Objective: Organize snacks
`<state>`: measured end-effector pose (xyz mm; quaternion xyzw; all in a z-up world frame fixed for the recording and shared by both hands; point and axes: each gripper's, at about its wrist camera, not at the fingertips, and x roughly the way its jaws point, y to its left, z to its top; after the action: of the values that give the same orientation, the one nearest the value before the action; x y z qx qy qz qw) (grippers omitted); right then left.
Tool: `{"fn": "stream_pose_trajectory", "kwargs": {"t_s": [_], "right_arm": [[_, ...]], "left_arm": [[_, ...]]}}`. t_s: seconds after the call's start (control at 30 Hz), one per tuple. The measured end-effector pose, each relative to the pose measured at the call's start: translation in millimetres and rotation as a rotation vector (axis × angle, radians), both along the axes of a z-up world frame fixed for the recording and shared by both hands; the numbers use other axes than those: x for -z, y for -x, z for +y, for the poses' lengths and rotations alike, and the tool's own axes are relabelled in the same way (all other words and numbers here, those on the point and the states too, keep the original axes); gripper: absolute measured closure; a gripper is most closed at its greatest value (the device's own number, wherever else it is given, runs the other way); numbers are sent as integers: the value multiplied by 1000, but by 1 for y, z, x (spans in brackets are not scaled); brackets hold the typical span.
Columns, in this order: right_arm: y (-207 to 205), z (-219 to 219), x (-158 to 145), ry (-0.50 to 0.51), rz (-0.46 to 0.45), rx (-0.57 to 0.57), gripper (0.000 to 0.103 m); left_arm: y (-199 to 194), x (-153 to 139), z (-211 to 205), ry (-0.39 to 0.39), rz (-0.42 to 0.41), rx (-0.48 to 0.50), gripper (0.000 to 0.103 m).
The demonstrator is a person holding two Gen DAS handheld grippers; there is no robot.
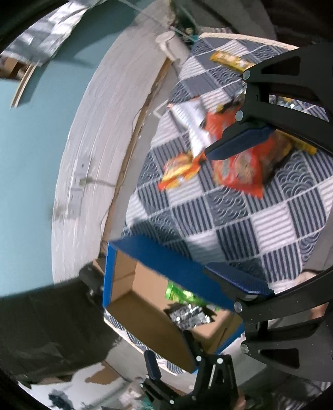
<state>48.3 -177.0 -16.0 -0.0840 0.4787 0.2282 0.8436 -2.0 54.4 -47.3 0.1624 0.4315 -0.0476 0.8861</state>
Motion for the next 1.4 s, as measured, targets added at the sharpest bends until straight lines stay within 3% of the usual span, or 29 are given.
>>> {"fn": "stream_pose_trajectory", "kwargs": {"t_s": [0.27, 0.53, 0.73, 1.0, 1.4], "right_arm": [[1, -67, 4, -24, 6, 112, 21], [1, -128, 12, -34, 18, 209, 21], [-2, -163, 21, -42, 32, 265, 21], [-7, -197, 38, -47, 60, 324, 21], [-22, -226, 68, -48, 122, 370, 20]], "left_arm": [[-3, 4, -56, -60, 1, 109, 23], [-12, 16, -92, -59, 21, 155, 22], [-20, 24, -123, -69, 19, 196, 17], [-28, 40, -167, -112, 15, 285, 17], [-63, 64, -191, 2, 81, 335, 17]]}}
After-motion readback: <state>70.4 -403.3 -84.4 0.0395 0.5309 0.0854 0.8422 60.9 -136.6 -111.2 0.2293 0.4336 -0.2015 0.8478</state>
